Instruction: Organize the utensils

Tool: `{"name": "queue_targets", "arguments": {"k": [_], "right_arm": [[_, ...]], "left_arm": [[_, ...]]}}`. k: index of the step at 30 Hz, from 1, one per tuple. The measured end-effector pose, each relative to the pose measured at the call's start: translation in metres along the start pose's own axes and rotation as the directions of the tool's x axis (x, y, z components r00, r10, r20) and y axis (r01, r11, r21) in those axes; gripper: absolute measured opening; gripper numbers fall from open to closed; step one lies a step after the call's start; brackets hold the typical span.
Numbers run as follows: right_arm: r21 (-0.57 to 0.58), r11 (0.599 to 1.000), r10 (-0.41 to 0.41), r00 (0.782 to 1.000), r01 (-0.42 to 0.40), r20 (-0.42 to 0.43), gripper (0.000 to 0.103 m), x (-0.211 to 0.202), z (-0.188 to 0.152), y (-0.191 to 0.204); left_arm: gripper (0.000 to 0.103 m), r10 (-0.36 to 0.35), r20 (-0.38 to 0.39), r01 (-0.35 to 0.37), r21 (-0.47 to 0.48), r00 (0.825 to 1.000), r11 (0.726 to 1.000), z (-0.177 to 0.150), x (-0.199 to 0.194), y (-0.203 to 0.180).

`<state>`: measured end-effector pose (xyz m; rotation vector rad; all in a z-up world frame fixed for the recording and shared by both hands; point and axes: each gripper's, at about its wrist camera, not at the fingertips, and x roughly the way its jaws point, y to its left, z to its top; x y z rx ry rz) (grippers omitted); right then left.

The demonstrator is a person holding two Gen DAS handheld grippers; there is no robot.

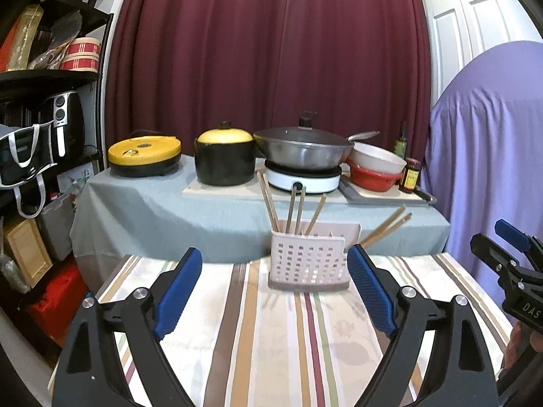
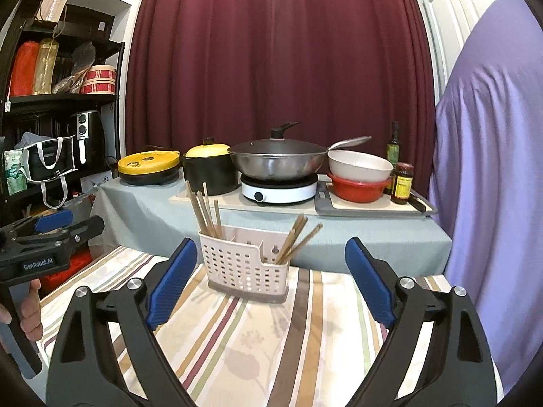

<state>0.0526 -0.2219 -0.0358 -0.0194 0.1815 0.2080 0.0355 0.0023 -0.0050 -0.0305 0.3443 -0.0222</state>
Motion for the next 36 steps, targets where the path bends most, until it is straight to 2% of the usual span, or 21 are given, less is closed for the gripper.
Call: {"name": "queue_targets", "arguments": {"k": [18, 36], "right_arm": [[-0.033, 0.999, -0.027, 0.999, 0.028, 0.026, 0.089, -0.046, -0.014, 0.004], [-0.042, 0.999, -0.018, 0.999, 0.020, 0.037, 0.089, -0.054, -0.015, 0.008]], "left_arm": [[0.085, 0.020, 0.003, -0.020, -0.010, 1.000, 1.000, -0.015, -0.040, -0.010], [0.085, 0.019, 0.005, -0.019, -0.014, 1.000, 1.000, -0.018, -0.050, -0.010]]}}
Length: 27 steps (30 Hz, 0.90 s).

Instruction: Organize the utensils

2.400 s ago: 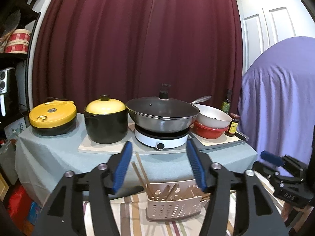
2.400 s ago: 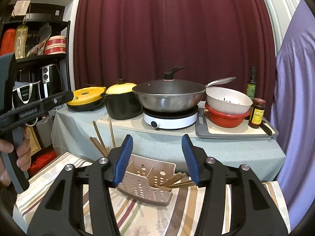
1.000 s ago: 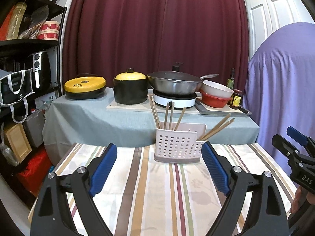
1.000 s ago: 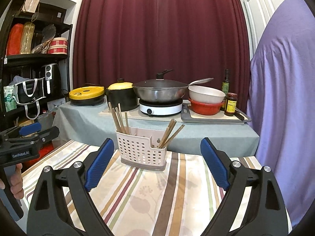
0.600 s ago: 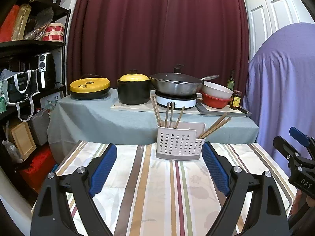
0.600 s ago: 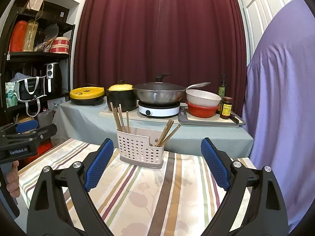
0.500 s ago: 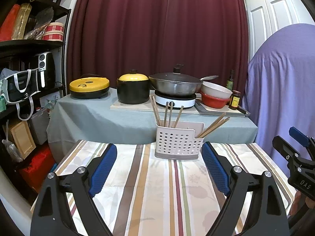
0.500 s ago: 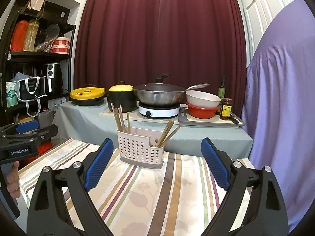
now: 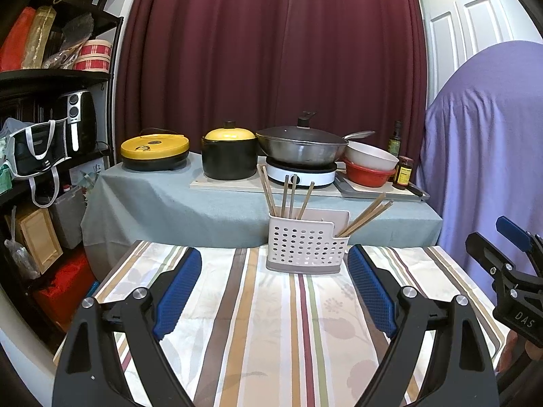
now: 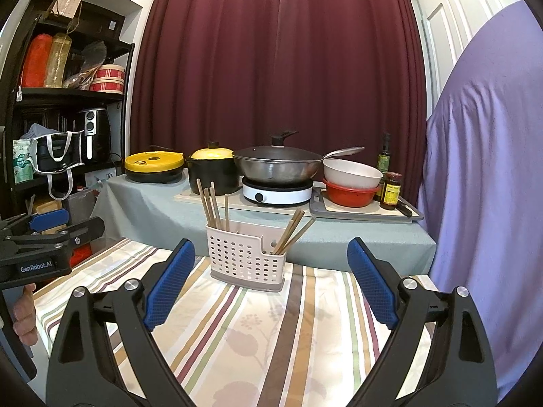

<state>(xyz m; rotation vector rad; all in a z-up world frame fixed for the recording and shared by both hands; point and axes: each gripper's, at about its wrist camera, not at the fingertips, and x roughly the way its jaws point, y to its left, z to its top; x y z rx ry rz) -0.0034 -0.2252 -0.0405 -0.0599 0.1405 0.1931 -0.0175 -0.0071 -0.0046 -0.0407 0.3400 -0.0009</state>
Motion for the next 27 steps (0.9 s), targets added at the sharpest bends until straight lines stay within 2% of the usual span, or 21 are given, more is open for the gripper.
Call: {"name": "queue_targets", "arguments": {"k": [27], "right_arm": [[-0.001, 1.000, 0.002, 1.000, -0.002, -0.019, 0.089, 0.0057, -0.0030, 0.0029]], "left_arm": [[0.086, 0.015, -0.009, -0.015, 0.015, 1.000, 1.000, -0.0025, 0.0055, -0.0019]]}}
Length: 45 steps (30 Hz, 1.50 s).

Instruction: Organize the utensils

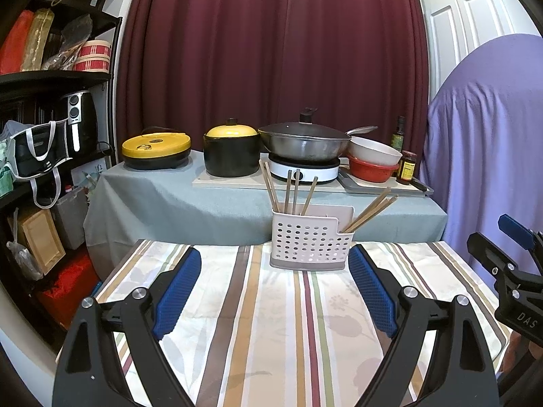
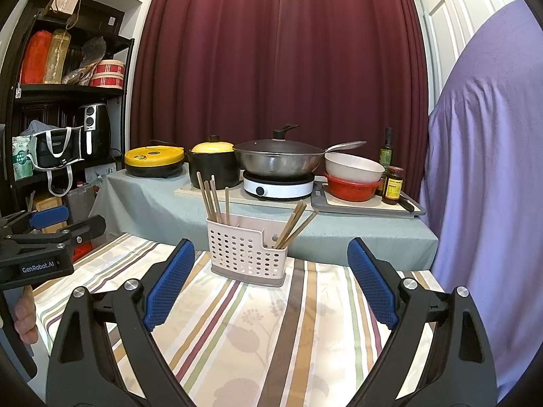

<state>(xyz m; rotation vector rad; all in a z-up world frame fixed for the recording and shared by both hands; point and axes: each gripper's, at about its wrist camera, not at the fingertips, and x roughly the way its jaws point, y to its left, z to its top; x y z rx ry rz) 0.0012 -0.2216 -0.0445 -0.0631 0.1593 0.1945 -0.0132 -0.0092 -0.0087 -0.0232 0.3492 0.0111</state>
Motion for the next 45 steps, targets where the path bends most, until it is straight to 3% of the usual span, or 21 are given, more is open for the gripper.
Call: {"name": "queue_targets", "arguments": {"k": [23, 31, 45], "right_arm": [[0.002, 1.000, 0.001, 1.000, -0.001, -0.017, 0.089, 0.002, -0.009, 0.000], [-0.001, 1.000, 0.004, 0.999, -0.004, -0.052, 0.089, 0.006, -0.020, 0.001], [0.014, 1.000, 0.013, 0.998, -0.012, -0.069, 0.090, 0.009, -0.042, 0.003]], "left_arm": [[0.090, 0.012, 0.002, -0.012, 0.010, 1.000, 1.000, -0.010, 0.004, -0.002], [0.090, 0.005, -0.049, -0.005, -0.010, 0.999, 1.000, -0.022, 0.015, 0.001], [0.090, 0.010, -0.055, -0.010, -0.008, 0.998, 1.000, -0.041, 0.023, 0.002]]}}
